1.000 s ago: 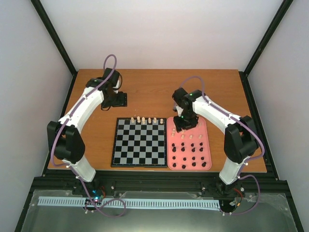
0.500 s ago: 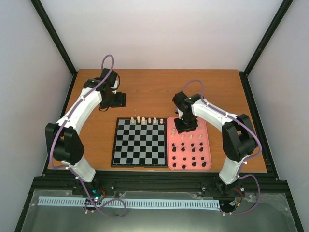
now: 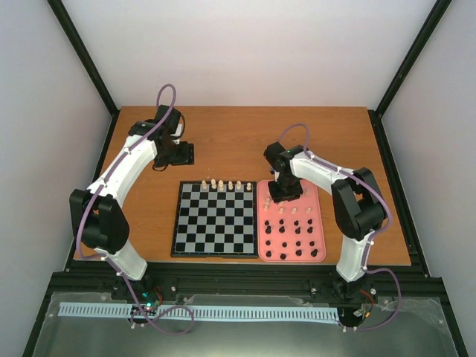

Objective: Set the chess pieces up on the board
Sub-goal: Pick up the chess piece from the storage box.

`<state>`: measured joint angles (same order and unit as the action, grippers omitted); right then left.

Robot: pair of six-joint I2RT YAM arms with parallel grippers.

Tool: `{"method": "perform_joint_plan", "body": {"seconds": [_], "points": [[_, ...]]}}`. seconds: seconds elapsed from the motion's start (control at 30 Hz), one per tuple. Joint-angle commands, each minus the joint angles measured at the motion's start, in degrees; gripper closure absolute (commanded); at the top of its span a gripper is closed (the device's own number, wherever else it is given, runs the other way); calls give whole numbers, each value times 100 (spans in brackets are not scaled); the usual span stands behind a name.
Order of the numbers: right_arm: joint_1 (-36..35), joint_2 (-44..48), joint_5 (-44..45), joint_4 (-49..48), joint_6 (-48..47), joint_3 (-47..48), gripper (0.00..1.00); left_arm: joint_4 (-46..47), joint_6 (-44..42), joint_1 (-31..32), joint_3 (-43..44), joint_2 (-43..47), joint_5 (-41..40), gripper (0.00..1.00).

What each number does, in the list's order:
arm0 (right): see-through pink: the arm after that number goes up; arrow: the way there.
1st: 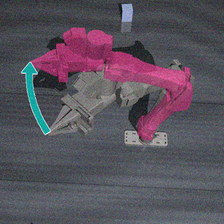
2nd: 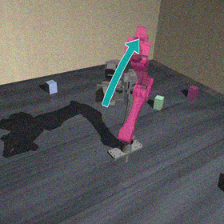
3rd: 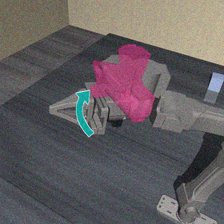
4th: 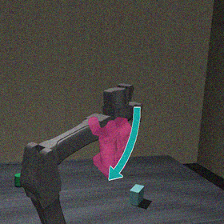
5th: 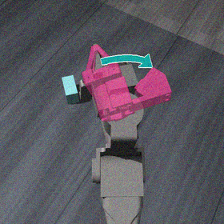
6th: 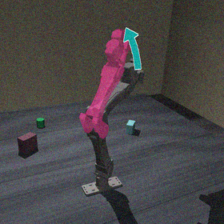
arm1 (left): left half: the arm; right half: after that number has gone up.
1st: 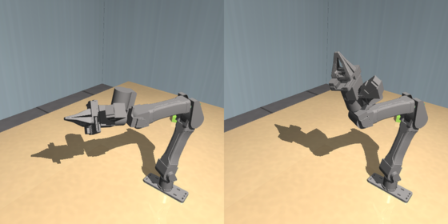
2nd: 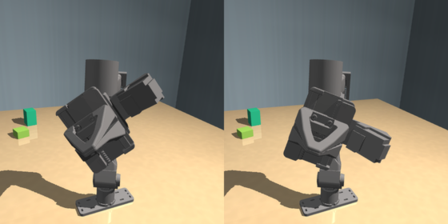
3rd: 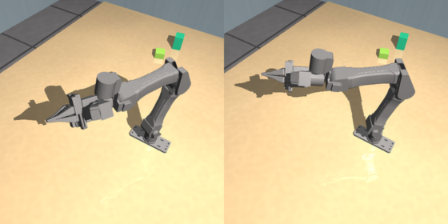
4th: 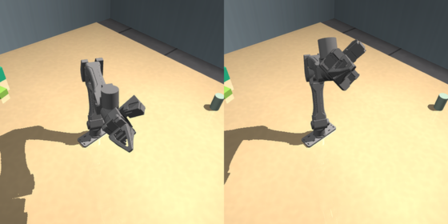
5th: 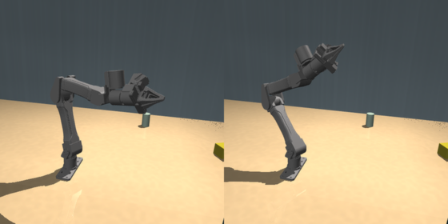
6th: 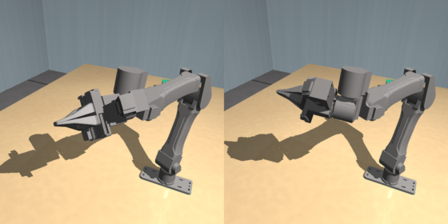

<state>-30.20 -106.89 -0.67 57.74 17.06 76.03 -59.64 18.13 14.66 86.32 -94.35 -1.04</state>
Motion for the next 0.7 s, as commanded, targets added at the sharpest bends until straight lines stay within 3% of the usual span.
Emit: {"method": "perform_joint_plan", "body": {"seconds": [0.0,0.23,0.67], "points": [[75,-126,108,-114,25,120,58,-49,-108,-19,210,19,-22,16],[115,-234,67,-189,-35,79,62,-62,-99,-15,261,-74,-2,16],[119,-328,62,-74,-96,237,87,-57,-109,-15,254,-98,-33,16]]}}
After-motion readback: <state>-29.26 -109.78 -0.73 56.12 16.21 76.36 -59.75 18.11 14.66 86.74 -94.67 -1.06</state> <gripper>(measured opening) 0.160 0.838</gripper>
